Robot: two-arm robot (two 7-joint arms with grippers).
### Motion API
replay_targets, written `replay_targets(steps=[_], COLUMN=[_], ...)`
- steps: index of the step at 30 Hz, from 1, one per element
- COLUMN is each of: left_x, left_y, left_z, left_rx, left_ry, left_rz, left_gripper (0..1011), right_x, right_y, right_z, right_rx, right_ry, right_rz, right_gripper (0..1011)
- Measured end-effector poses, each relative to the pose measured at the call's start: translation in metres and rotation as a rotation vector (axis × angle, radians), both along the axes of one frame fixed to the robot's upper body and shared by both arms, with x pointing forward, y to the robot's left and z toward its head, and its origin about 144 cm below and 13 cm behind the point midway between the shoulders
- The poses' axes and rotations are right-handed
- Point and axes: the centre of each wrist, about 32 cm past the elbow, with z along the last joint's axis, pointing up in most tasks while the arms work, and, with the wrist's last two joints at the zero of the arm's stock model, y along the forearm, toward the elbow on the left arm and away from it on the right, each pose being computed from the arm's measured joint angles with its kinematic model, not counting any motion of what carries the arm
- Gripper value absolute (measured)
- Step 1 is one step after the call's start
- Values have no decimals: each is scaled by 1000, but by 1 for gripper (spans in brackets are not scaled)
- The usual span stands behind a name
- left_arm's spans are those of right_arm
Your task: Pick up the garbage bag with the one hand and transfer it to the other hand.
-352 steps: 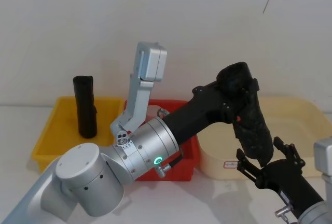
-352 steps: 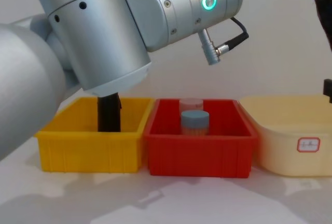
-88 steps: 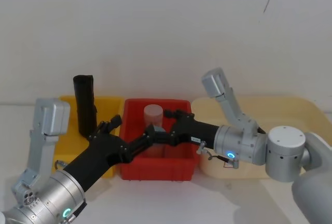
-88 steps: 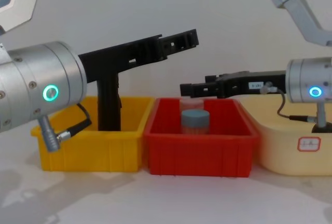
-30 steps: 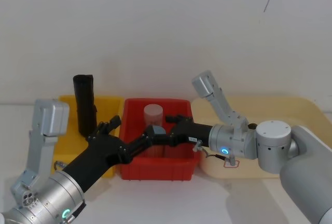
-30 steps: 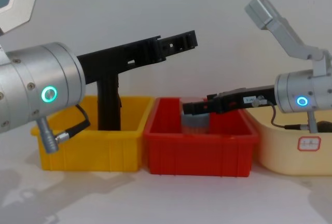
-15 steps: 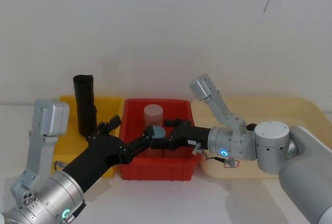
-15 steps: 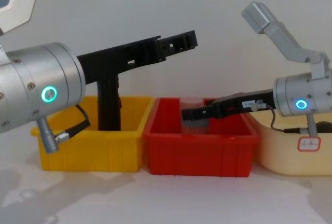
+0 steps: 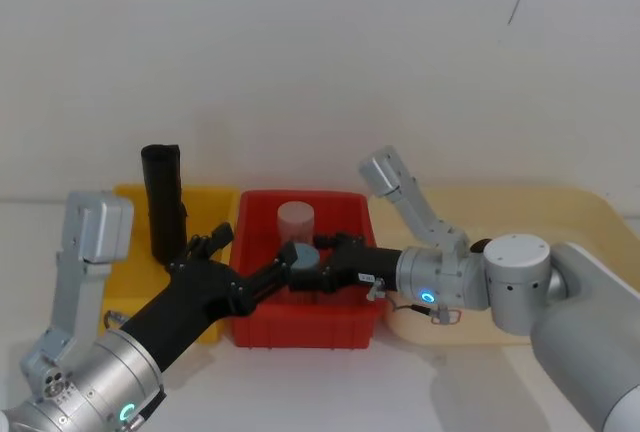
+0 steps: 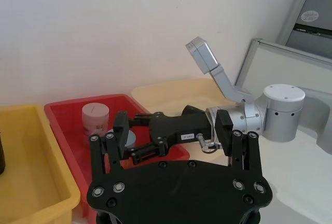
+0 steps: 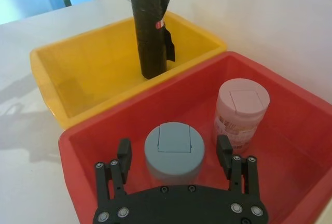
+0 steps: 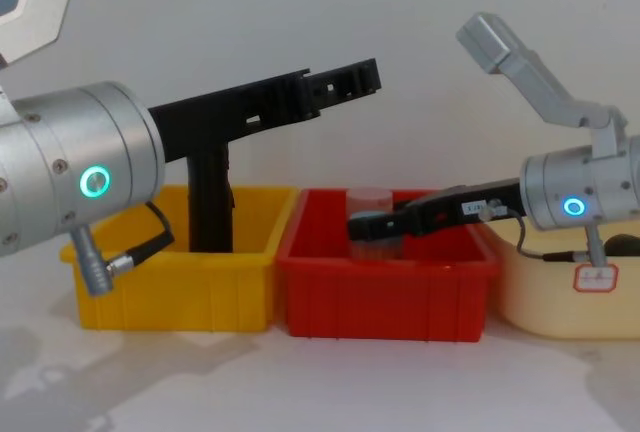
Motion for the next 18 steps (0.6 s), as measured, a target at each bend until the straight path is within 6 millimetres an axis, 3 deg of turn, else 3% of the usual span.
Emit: replay_targets(steps=[5,18], left_x=[0,0], left_y=[0,0], left_z=[0,0], left_rx=[0,0], left_ry=[0,0], left_rz=[0,0], left_gripper=[1002,1002], right_x=[1,1], right_y=[2,2], right_z=[-2,-2], right_rx=[-5,-13], right_ry=[0,-13], right_rz=[0,-14], right_gripper=[1000,667])
